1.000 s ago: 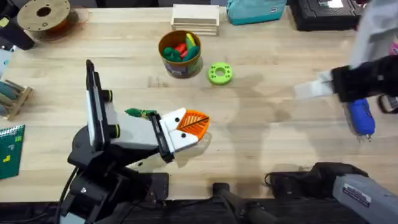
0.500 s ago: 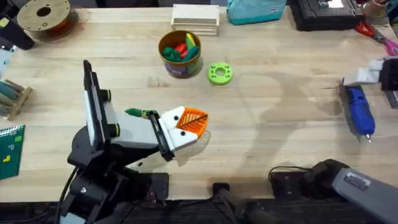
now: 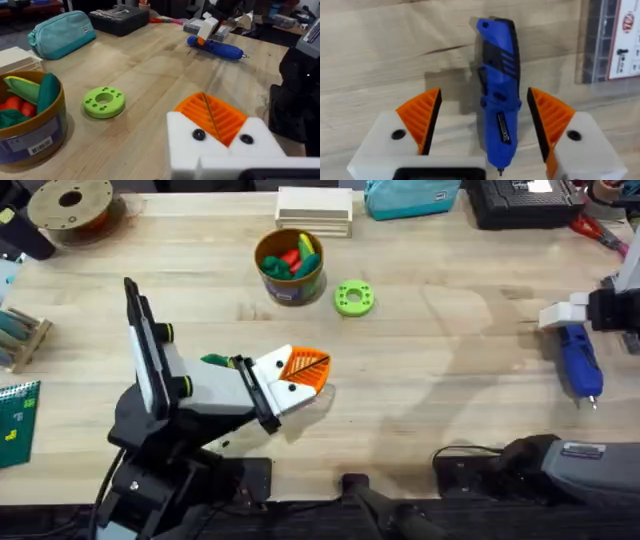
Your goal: Pick up the gripper from the table and insert it into the empty holder that is missing its gripper. Then pick up a screw, insert it into the mounting hole, and use the screwdriver to tighten it. Finally, clean up the table by picking up the vegetable and placing it into the bucket.
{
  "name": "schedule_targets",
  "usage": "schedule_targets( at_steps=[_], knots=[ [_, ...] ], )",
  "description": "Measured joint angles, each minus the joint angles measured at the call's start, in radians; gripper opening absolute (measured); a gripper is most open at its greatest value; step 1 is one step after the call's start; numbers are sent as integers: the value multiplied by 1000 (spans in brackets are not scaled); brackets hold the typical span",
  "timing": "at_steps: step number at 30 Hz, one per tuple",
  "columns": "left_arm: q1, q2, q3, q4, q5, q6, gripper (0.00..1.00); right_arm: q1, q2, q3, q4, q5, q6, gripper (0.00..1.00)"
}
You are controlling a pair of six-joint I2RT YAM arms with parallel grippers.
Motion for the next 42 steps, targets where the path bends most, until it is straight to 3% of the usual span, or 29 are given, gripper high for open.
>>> schedule_targets(
  at_steps=[18,20,24,27,31,34,42],
  knots=[
    [0,0,0,0,-4,0,7,-71,181,0,142,-33,-14,965],
    [0,0,0,0,-4,0,7,-71,182,0,140,-43,-17,890],
    [0,0,0,0,-4,0,7,-69,186,0,135,-73,-20,608],
    [0,0,0,0,-4,0,7,-69,188,0,138,-77,-22,544],
    [0,0,0,0,-5,0,7,-69,193,0,157,-69,-25,221],
    [0,0,0,0,-5,0,7,-70,195,1,165,-62,-28,31],
    [0,0,0,0,-6,0,7,-70,181,0,151,-57,-27,31]
  ],
)
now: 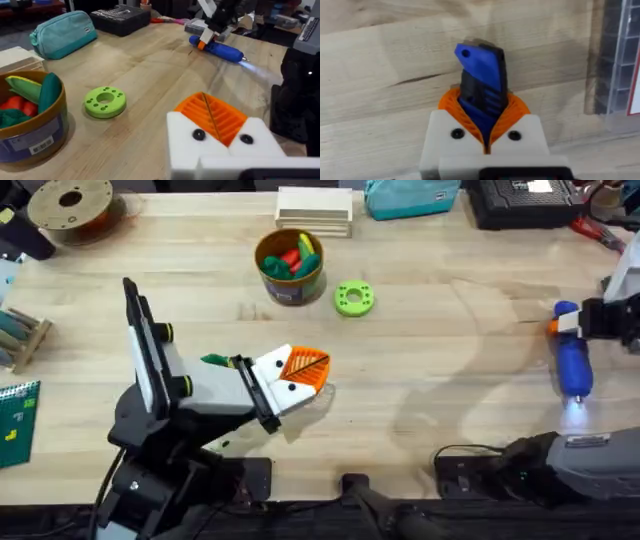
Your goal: Pick up the gripper from the table and insert it into the empty holder that is missing its gripper. Then pick up a screw, insert it into the mounting hole, and use the screwdriver to tighten it. Finally, clean up the table by picking up the vegetable and placing it into the bucket.
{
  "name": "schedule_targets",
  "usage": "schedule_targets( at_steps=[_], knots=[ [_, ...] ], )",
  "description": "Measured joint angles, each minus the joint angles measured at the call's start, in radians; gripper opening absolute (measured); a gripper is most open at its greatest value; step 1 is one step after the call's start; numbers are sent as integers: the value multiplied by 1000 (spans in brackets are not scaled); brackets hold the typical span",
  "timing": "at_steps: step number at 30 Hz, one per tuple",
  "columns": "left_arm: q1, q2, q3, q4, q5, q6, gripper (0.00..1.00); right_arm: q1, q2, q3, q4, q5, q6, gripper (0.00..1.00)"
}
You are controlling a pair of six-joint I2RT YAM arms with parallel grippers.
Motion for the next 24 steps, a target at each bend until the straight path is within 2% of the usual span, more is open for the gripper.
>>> schedule_targets(
  at_steps=[6,11,17,24],
  knots=[
    [0,0,0,0,0,0,7,1,-94,-6,-5,-41,30,31],
    [0,0,0,0,0,0,7,35,-230,-6,-5,-109,89,31],
    [0,0,0,0,0,0,7,123,-389,-6,7,-138,185,31],
    [0,0,0,0,0,0,7,292,-585,-6,3,-140,241,31]
  ],
)
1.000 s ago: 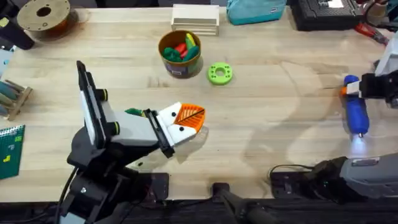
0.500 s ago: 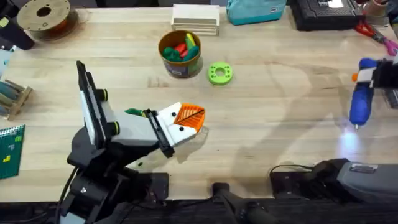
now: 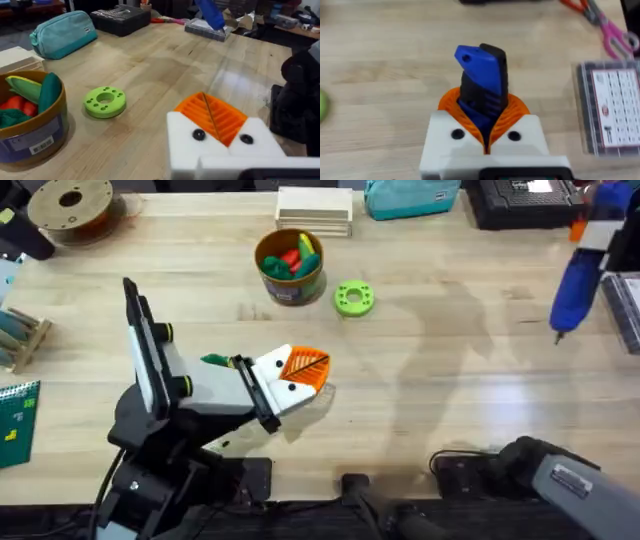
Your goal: Pick up the gripper from the table and insert it into the empty holder that is missing its gripper. Then pick up a screw, insert it into the mounting hole, and use the screwdriver to tighten it. Finally, clean up the table by picking up the vegetable and placing it into the bucket.
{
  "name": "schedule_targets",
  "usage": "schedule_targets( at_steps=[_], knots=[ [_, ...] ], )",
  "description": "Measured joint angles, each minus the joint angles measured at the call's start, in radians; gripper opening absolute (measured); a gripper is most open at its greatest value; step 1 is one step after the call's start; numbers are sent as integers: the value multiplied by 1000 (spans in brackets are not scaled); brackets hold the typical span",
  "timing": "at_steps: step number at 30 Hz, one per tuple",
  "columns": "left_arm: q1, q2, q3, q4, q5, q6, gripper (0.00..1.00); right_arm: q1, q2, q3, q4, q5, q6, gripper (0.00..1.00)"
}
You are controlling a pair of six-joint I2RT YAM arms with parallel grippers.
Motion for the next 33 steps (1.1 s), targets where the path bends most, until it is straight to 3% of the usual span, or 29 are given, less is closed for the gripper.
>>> schedule_targets(
  at_steps=[6,13,21,22,25,33],
  knots=[
    [0,0,0,0,0,0,7,46,-155,-39,-6,-9,50,31],
    [0,0,0,0,0,0,7,46,-376,-206,43,-33,82,31],
    [0,0,0,0,0,0,7,53,-483,-353,248,-221,202,31],
    [0,0,0,0,0,0,7,94,-483,-369,279,-291,242,31],
    [0,0,0,0,0,0,7,165,-483,-370,302,-334,265,31],
    [0,0,0,0,0,0,7,406,-423,-371,458,-362,291,31]
  ],
)
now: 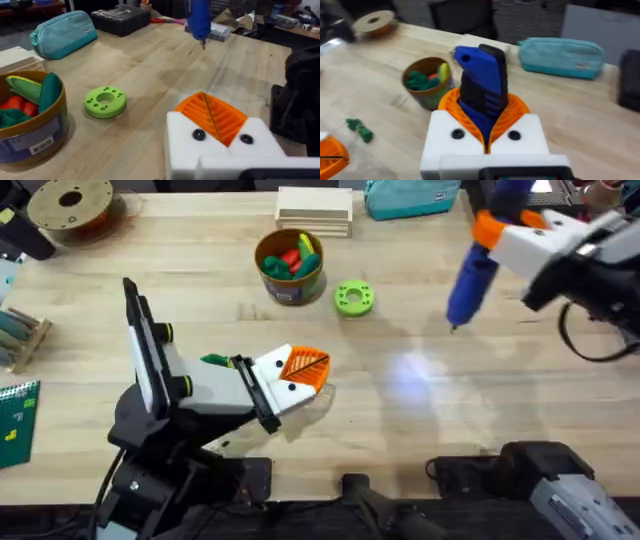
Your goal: Pick up the gripper from the table and insert it into the empty holder that is missing its gripper. Then pick up a screw, insert it into the mounting hole, and use the screwdriver to tighten it. Finally, clean up the table by picking up the vegetable and placing it into the bucket.
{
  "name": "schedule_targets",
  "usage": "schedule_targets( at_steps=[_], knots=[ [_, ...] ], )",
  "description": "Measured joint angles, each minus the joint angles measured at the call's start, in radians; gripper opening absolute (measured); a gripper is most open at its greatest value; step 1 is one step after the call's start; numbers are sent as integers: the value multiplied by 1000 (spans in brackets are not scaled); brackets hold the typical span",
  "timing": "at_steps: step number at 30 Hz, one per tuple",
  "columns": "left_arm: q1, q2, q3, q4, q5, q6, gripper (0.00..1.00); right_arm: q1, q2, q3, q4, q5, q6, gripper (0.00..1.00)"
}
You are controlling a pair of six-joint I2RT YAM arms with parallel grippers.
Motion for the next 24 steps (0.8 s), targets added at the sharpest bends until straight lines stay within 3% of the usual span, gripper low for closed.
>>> schedule_targets(
  at_steps=[11,24],
  knots=[
    [0,0,0,0,0,0,7,360,122,-31,423,50,56,31],
    [0,0,0,0,0,0,7,636,300,-40,908,50,177,31]
  ],
)
